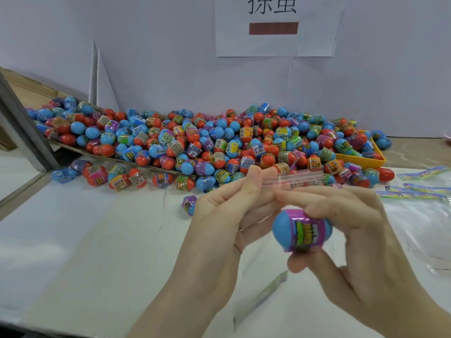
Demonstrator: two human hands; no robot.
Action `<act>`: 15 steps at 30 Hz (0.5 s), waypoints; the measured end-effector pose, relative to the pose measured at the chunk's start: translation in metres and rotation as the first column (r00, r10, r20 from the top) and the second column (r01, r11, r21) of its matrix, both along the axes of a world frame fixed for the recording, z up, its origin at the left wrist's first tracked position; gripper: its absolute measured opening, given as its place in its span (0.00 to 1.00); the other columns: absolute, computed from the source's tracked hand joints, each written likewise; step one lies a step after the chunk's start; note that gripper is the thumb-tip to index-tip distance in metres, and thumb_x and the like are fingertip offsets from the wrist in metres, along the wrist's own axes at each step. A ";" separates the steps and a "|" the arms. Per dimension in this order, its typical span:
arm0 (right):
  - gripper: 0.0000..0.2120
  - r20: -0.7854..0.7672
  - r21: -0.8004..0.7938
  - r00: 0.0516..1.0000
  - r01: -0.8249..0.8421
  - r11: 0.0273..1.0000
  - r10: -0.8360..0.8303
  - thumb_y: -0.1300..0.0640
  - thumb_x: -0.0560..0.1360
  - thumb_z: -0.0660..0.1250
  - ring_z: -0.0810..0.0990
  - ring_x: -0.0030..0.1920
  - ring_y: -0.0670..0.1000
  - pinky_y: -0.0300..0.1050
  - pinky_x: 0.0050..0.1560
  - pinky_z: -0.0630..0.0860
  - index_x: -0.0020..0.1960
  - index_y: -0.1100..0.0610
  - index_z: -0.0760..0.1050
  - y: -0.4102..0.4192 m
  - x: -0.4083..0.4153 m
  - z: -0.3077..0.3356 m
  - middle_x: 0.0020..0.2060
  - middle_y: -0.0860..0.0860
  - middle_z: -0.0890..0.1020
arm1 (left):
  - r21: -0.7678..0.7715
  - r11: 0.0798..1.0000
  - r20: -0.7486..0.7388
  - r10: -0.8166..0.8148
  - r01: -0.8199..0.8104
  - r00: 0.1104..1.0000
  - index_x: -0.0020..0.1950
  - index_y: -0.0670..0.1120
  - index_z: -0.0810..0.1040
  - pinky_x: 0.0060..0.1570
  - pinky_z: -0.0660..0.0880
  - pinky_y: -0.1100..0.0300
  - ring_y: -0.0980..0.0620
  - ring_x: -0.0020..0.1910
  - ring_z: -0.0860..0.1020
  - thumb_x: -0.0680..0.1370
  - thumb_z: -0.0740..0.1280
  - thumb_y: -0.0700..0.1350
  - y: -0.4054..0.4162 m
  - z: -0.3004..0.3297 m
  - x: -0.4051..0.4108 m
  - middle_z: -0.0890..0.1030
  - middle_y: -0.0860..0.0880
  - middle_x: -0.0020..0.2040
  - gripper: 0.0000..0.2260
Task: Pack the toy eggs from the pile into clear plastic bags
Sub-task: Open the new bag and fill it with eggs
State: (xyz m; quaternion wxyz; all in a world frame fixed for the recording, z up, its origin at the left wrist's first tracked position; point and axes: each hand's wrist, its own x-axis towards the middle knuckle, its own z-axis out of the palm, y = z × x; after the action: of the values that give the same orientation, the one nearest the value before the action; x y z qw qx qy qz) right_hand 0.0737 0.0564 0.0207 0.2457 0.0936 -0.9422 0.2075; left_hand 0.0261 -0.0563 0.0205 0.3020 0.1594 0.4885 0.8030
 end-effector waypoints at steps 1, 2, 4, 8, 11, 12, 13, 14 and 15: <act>0.47 0.035 -0.020 0.999 -0.027 0.999 0.028 0.20 0.62 0.40 0.66 0.38 0.35 0.33 0.52 0.68 0.39 0.68 0.59 0.000 0.001 0.002 0.48 0.61 0.80 | 0.010 1.000 0.020 0.006 -0.006 1.000 0.40 0.50 0.85 0.31 0.78 0.66 0.53 0.36 0.84 0.60 0.66 0.53 0.001 0.001 0.000 0.85 0.47 0.38 0.14; 0.35 0.044 -0.098 0.999 -0.006 0.995 0.010 0.22 0.65 0.43 0.69 0.40 0.35 0.33 0.54 0.67 0.45 0.55 0.61 0.001 0.001 -0.001 0.49 0.58 0.79 | 0.012 1.000 0.019 0.010 -0.010 1.000 0.40 0.50 0.85 0.31 0.78 0.66 0.53 0.37 0.84 0.59 0.66 0.53 0.001 0.000 0.000 0.85 0.47 0.38 0.14; 0.22 -0.029 -0.142 0.999 0.035 0.989 -0.039 0.39 0.76 0.53 0.72 0.44 0.44 0.41 0.56 0.68 0.38 0.57 0.62 -0.001 0.005 -0.013 0.50 0.61 0.79 | 0.006 1.000 -0.007 0.028 -0.027 1.000 0.41 0.49 0.85 0.33 0.78 0.66 0.53 0.39 0.84 0.59 0.66 0.53 0.001 -0.002 0.000 0.85 0.47 0.39 0.15; 0.14 -0.279 -0.294 0.959 -0.032 0.955 -0.054 0.37 0.76 0.57 0.76 0.48 0.49 0.44 0.47 0.76 0.55 0.44 0.64 -0.004 0.034 -0.030 0.49 0.46 0.75 | -0.031 0.995 -0.151 0.091 -0.097 0.984 0.43 0.52 0.84 0.35 0.78 0.67 0.54 0.40 0.84 0.61 0.65 0.56 0.002 -0.003 0.003 0.85 0.48 0.39 0.15; 0.13 -0.221 -0.401 0.975 -0.084 0.912 -0.007 0.37 0.74 0.59 0.78 0.46 0.41 0.32 0.43 0.74 0.57 0.34 0.60 -0.005 0.036 -0.027 0.49 0.35 0.75 | -0.033 0.992 -0.227 0.110 -0.121 0.968 0.44 0.54 0.83 0.35 0.78 0.68 0.56 0.40 0.83 0.62 0.65 0.56 0.004 -0.002 0.006 0.85 0.50 0.39 0.15; 0.14 -0.187 -0.495 0.982 -0.074 0.866 -0.023 0.39 0.72 0.63 0.80 0.42 0.41 0.32 0.38 0.75 0.54 0.36 0.64 -0.004 0.033 -0.023 0.47 0.37 0.79 | -0.040 0.992 -0.243 0.110 -0.123 0.964 0.44 0.54 0.83 0.36 0.77 0.68 0.56 0.40 0.83 0.63 0.65 0.56 0.004 -0.003 0.006 0.85 0.51 0.40 0.14; 0.13 -0.145 -0.632 0.989 -0.070 0.772 -0.030 0.43 0.67 0.69 0.80 0.35 0.42 0.34 0.31 0.75 0.50 0.42 0.70 -0.003 0.028 -0.017 0.41 0.40 0.82 | -0.042 0.991 -0.256 0.111 -0.126 0.960 0.43 0.54 0.83 0.36 0.77 0.68 0.56 0.41 0.83 0.64 0.65 0.55 0.004 -0.004 0.006 0.85 0.52 0.40 0.13; 0.12 -0.064 -0.731 0.997 -0.026 0.682 -0.031 0.46 0.63 0.71 0.79 0.28 0.44 0.34 0.25 0.72 0.42 0.50 0.74 0.001 0.024 -0.014 0.34 0.44 0.83 | -0.041 0.991 -0.274 0.115 -0.131 0.955 0.43 0.54 0.83 0.36 0.77 0.68 0.56 0.41 0.83 0.64 0.65 0.55 0.004 -0.007 0.005 0.85 0.53 0.41 0.13; 0.09 0.007 -0.793 1.000 0.019 0.609 -0.022 0.61 0.65 0.74 0.77 0.23 0.45 0.34 0.22 0.69 0.35 0.52 0.75 0.005 0.022 -0.012 0.28 0.48 0.82 | -0.044 0.990 -0.282 0.120 -0.137 0.952 0.43 0.55 0.83 0.37 0.77 0.68 0.56 0.41 0.83 0.64 0.65 0.56 0.004 -0.006 0.007 0.85 0.54 0.40 0.13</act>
State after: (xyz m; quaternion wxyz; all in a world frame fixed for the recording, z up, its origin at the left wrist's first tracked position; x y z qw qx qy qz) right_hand 0.0957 0.0614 0.0085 0.2659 -0.0350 -0.7541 0.5994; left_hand 0.0327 -0.0523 0.0140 0.1821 0.2292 0.5606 0.7747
